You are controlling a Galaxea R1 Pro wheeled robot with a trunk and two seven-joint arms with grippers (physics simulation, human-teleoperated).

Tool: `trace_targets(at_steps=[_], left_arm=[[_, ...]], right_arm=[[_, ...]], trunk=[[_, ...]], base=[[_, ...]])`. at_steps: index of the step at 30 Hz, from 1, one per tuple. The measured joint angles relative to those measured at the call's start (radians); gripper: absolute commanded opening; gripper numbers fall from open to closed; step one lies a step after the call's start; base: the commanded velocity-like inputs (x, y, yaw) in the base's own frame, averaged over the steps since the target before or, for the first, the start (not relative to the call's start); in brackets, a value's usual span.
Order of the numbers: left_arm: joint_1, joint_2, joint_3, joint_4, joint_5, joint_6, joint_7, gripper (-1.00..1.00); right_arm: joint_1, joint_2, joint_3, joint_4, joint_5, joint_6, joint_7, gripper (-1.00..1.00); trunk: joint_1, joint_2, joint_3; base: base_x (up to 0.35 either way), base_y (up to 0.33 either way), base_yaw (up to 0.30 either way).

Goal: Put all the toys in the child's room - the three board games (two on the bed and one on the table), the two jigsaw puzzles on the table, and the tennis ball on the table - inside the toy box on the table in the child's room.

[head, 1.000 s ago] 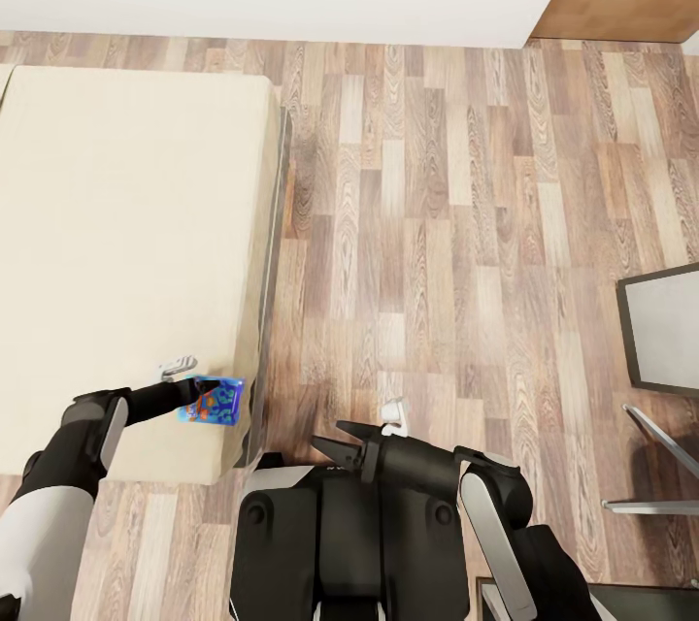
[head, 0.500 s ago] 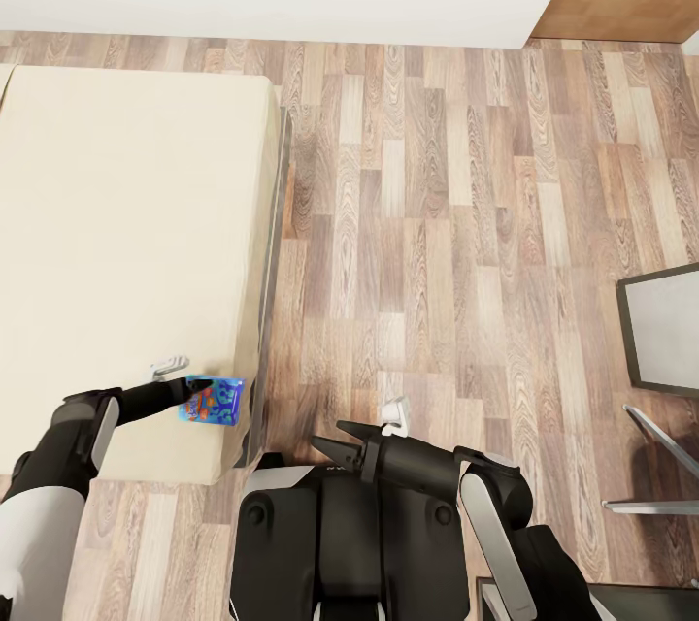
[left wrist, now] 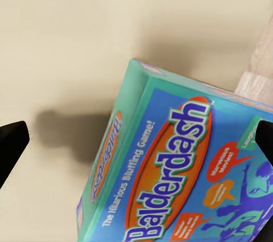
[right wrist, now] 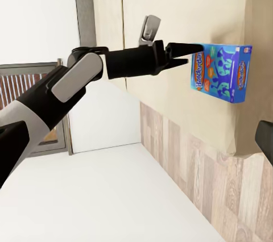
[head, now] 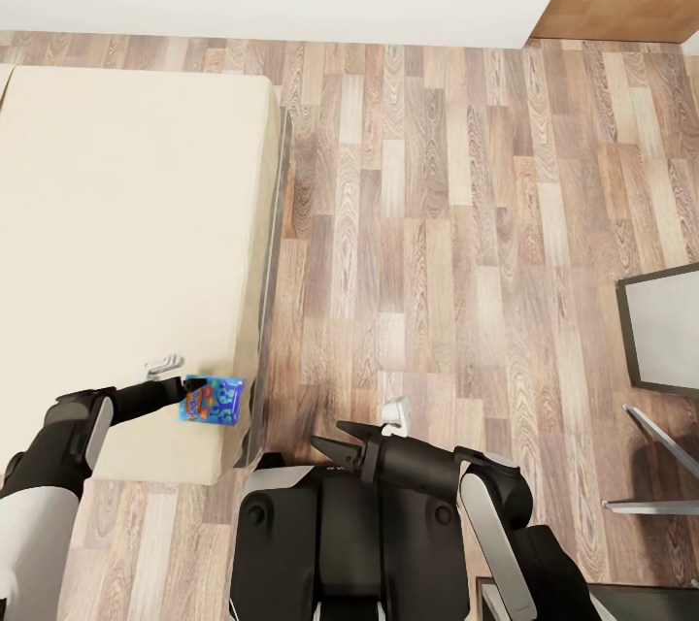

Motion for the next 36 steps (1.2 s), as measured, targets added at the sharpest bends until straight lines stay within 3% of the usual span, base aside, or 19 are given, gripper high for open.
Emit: trace_targets(at_steps=[24,36], left_arm=[[0.0,0.043,0.006,-0.003,0.013,-0.001,-0.009,1.0],[0.0,0.069,0.114,-0.007,0.011,0.003,-0.054,1.0]], right_arm=[[-0.001,-0.001,0.001,0.0,0.0,0.0,0.002,1.0],[0.0,-0.001,0.0,0.0,0.0,0.0,0.004,1.0]], trunk=[[0.0,0.0,0.0],[0.0,0.0,0.0]], base=[[0.0,0.0,0.0],[0.0,0.0,0.0]])
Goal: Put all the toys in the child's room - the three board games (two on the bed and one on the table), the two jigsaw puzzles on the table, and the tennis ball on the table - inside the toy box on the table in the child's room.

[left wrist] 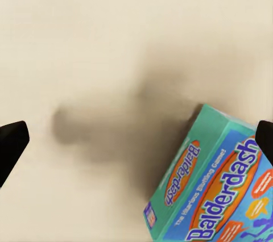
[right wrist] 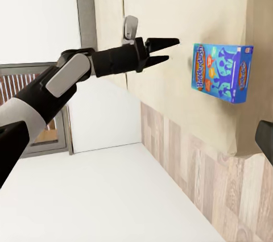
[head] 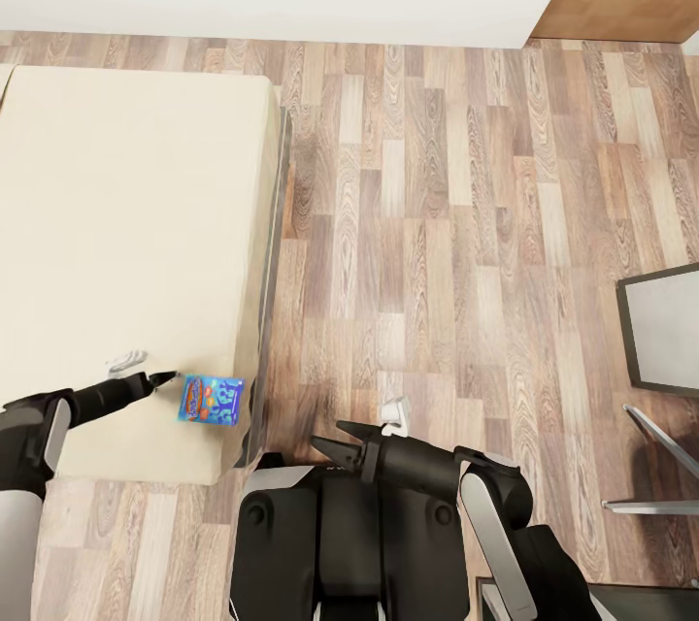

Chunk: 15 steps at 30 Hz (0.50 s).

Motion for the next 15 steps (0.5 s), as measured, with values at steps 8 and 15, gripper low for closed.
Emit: trace_targets(at_steps=[8,15], left_arm=[[0.0,0.068,0.036,0.0,0.0,0.023,-0.151,1.0],[0.011,0.132,0.065,0.0,-0.004,0.112,-0.443,1.0]], right_arm=[[0.0,0.0,0.0,0.0,0.0,0.0,0.0,1.0],[0.0,0.0,0.001,0.001,0.001,-0.016,-0.004,1.0]], trunk=[[0.0,0.0,0.0],[0.0,0.0,0.0]], base=[[0.0,0.0,0.0],[0.0,0.0,0.0]])
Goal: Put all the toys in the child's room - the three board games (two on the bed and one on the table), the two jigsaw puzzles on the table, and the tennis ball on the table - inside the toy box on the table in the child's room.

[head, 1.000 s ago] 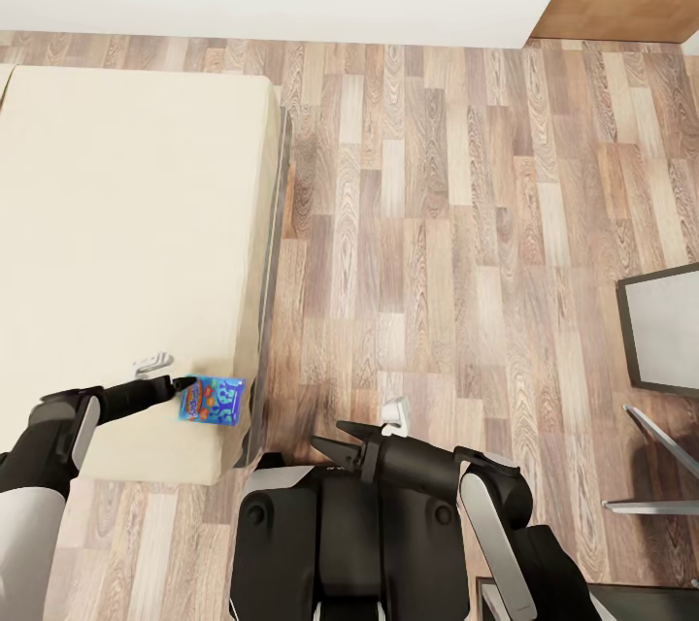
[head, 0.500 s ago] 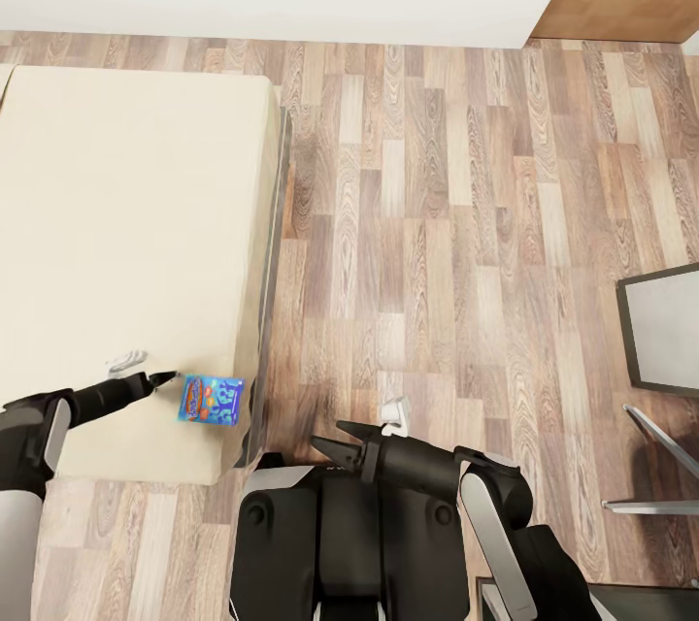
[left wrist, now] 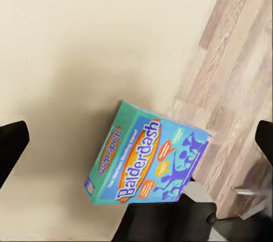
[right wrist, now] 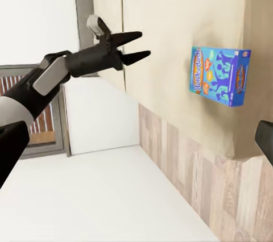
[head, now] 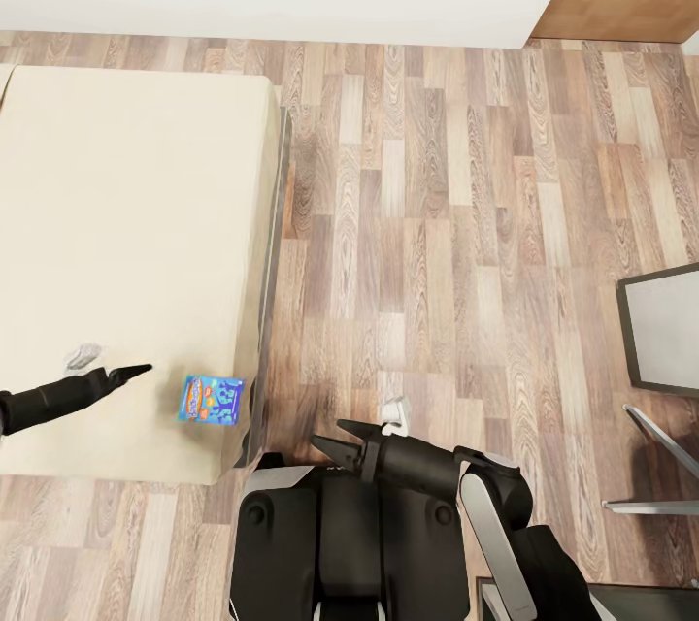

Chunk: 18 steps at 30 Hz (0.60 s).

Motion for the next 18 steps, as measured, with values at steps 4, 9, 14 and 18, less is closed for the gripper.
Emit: trace_targets(at_steps=[4,9,14,18], left_arm=[[0.021,0.02,0.004,0.0,-0.001,0.037,-0.101,1.0],[0.058,0.035,0.006,0.001,-0.002,0.07,-0.188,1.0],[0.102,0.048,0.014,0.002,-0.001,0.102,-0.248,1.0],[0.124,0.057,0.028,0.003,-0.002,0.133,-0.281,1.0]], right_arm=[[0.0,-0.001,0.0,0.0,-0.001,-0.005,0.001,1.0],[0.0,-0.001,-0.008,0.001,-0.001,-0.008,0.001,1.0],[0.0,-0.001,-0.023,0.0,-0.002,-0.008,0.004,1.0],[0.0,-0.001,-0.039,0.0,-0.002,-0.009,0.005,1.0]], trunk=[[0.0,0.0,0.0],[0.0,0.0,0.0],[0.0,0.0,0.0],[0.0,0.0,0.0]], base=[[0.0,0.0,0.0],[0.0,0.0,0.0],[0.0,0.0,0.0],[0.0,0.0,0.0]])
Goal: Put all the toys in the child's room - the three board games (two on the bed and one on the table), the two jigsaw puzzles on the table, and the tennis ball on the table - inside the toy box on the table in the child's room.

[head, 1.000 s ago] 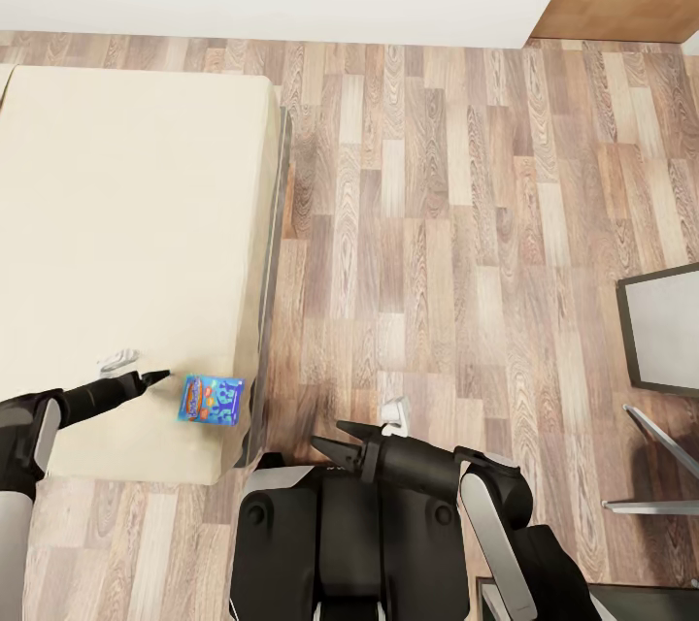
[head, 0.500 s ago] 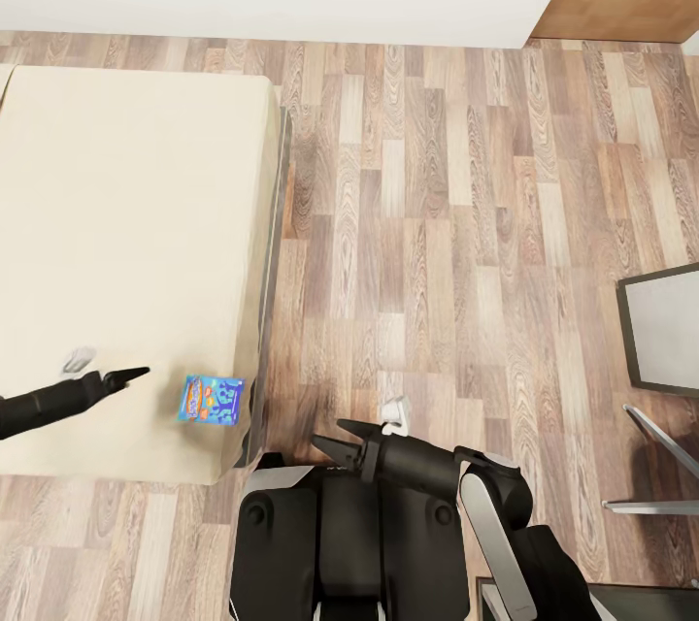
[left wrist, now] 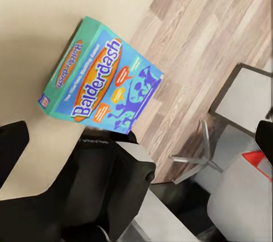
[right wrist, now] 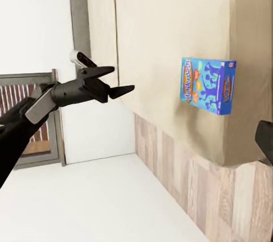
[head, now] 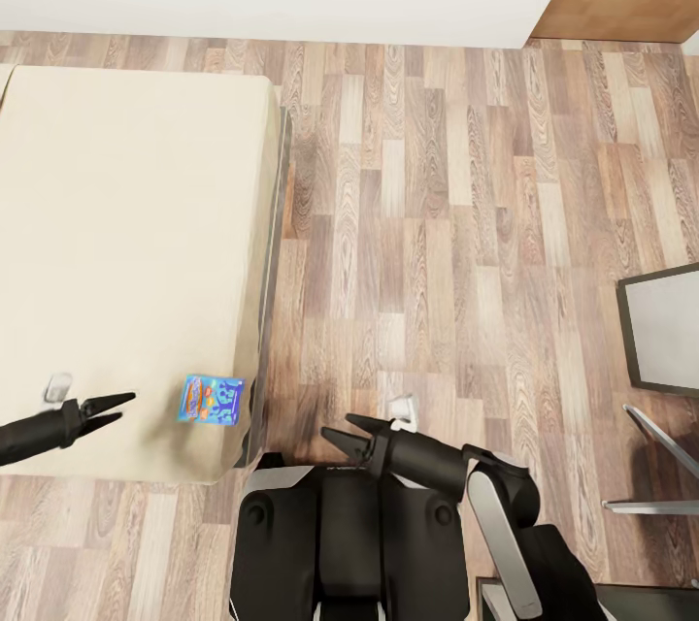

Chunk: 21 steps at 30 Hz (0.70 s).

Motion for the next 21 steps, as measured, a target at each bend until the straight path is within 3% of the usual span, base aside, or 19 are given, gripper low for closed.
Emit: trace_targets(at_steps=[8,21], left_arm=[[0.007,0.025,0.007,0.004,0.001,0.037,-0.04,1.0],[0.008,0.032,0.007,0.005,-0.002,0.043,-0.088,1.0]], right_arm=[[0.0,0.001,-0.007,0.0,0.001,-0.001,-0.003,1.0],[-0.001,0.001,-0.019,-0.001,0.001,-0.002,-0.006,1.0]], trunk=[[0.0,0.0,0.0],[0.0,0.0,0.0]], base=[[0.0,0.0,0.0],[0.0,0.0,0.0]])
